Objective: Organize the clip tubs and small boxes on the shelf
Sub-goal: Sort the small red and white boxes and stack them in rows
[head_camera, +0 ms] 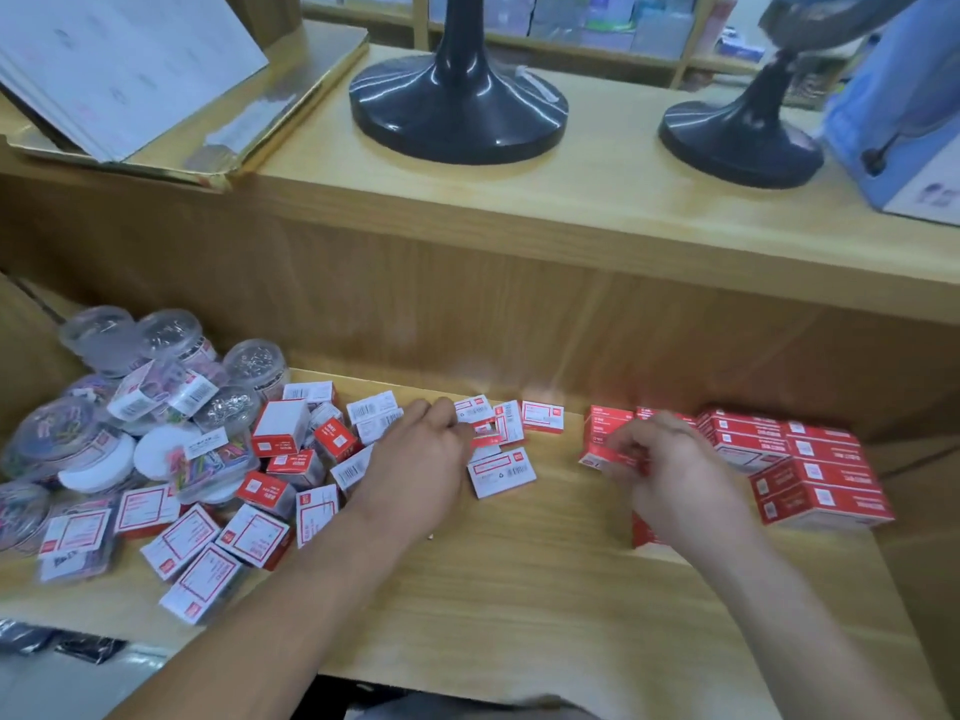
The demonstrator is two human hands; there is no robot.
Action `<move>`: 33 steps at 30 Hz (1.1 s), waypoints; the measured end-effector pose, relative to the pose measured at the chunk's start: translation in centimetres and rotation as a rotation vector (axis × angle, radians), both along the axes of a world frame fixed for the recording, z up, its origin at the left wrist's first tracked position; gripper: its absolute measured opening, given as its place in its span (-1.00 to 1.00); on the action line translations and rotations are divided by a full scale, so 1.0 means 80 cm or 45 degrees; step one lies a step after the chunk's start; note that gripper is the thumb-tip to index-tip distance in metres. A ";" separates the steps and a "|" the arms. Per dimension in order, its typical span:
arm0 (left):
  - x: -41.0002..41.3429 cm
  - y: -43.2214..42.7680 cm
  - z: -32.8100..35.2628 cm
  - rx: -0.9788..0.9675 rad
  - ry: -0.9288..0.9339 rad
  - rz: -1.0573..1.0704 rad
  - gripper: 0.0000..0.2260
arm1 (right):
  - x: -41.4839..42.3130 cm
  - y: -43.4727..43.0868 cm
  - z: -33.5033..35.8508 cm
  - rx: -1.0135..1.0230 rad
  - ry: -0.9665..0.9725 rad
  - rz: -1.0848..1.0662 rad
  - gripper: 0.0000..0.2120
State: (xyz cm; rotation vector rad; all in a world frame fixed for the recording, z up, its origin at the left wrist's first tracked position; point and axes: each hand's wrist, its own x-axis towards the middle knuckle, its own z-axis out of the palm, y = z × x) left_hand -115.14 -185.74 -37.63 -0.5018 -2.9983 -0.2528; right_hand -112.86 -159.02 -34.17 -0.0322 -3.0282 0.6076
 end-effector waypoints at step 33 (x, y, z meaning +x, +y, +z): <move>0.019 0.046 0.008 1.128 -0.488 -0.134 -0.75 | 0.006 -0.028 0.003 -0.812 -0.133 0.185 -0.72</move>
